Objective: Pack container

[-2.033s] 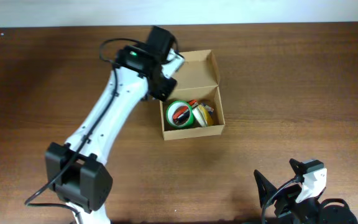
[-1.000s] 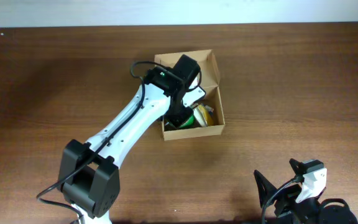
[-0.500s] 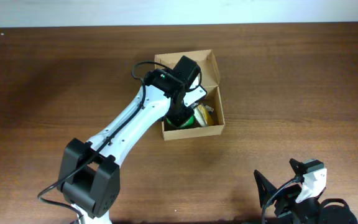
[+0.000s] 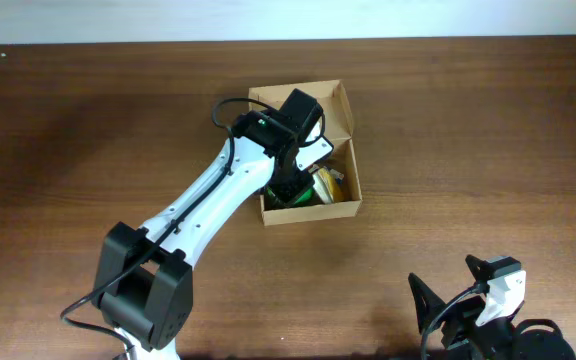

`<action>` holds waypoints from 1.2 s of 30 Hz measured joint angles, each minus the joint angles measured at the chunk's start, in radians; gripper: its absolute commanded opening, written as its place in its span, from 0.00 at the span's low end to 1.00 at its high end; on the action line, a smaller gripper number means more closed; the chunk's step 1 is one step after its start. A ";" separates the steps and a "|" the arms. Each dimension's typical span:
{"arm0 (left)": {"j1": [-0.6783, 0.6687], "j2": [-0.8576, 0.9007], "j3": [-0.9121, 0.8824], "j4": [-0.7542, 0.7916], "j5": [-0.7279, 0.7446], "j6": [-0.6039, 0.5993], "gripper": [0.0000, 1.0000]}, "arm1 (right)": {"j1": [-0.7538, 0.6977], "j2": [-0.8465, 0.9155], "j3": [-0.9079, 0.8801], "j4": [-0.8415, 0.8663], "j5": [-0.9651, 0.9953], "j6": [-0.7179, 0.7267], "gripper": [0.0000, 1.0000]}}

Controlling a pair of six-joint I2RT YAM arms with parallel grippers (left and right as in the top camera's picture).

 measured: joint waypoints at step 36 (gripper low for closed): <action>0.240 -0.118 0.218 -0.086 0.144 -0.223 0.87 | 0.000 0.845 0.824 -0.125 0.089 -0.027 0.99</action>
